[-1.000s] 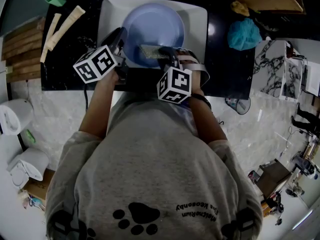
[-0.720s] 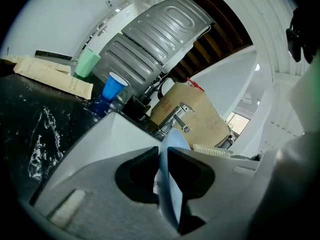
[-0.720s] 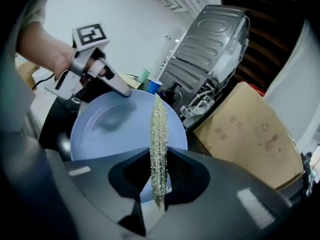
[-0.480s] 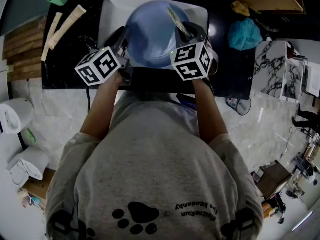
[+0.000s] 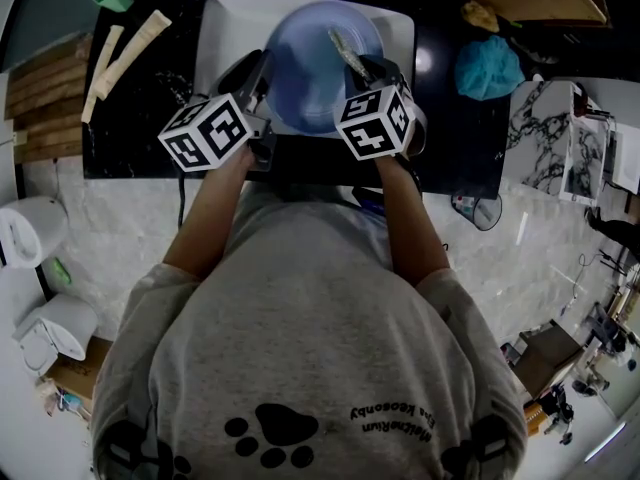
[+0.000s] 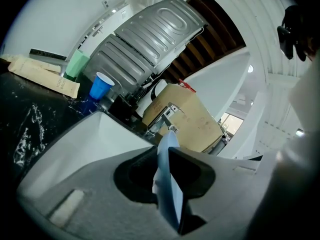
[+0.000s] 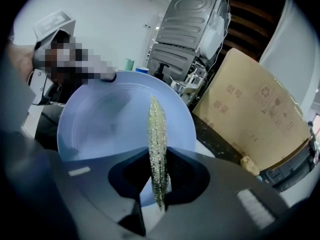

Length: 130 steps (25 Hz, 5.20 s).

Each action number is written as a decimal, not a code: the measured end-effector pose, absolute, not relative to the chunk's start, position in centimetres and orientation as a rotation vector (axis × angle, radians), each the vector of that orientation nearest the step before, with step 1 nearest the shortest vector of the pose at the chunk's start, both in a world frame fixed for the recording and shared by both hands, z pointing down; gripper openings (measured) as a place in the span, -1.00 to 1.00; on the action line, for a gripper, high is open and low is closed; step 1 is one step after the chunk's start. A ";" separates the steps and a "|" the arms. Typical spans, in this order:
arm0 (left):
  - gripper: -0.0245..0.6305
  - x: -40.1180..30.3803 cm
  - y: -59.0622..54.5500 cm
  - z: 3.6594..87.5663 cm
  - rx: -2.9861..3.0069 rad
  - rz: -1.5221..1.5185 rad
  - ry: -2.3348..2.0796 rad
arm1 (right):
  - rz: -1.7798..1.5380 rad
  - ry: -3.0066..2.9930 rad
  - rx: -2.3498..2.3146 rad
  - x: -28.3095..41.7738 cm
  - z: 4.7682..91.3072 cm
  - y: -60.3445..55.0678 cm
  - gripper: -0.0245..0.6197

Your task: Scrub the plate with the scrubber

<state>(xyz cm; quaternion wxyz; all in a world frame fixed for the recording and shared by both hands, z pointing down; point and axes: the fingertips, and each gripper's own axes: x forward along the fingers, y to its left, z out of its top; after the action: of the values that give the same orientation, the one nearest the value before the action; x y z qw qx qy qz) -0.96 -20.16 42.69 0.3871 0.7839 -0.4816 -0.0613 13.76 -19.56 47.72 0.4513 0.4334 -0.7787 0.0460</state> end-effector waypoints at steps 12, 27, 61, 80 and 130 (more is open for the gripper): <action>-0.72 -2.1 -20.2 45.0 1.928 -0.121 -1.253 | 0.268 -1.976 0.870 9.6 51.7 -14.8 -0.71; -0.71 -3.2 -20.0 47.2 1.875 -0.079 -1.278 | 0.341 -2.050 0.662 5.1 52.7 -10.9 -0.71; -0.78 -3.6 -25.6 55.7 1.835 0.296 -1.268 | 0.439 -2.087 0.976 10.1 50.2 -16.7 -0.71; -0.84 -4.5 -24.4 62.7 1.715 0.632 -1.206 | 0.456 -2.046 1.054 12.3 49.8 -17.1 -0.71; -0.91 1.1 -17.6 31.1 2.590 0.058 -1.692 | -0.150 -2.453 1.700 12.1 30.1 -15.3 -0.71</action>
<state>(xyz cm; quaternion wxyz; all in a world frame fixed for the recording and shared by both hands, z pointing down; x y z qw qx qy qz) 1.15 -17.60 31.08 0.0238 0.8368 -0.5467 0.0186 12.11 -15.29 30.08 0.0765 0.5672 -0.8184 -0.0502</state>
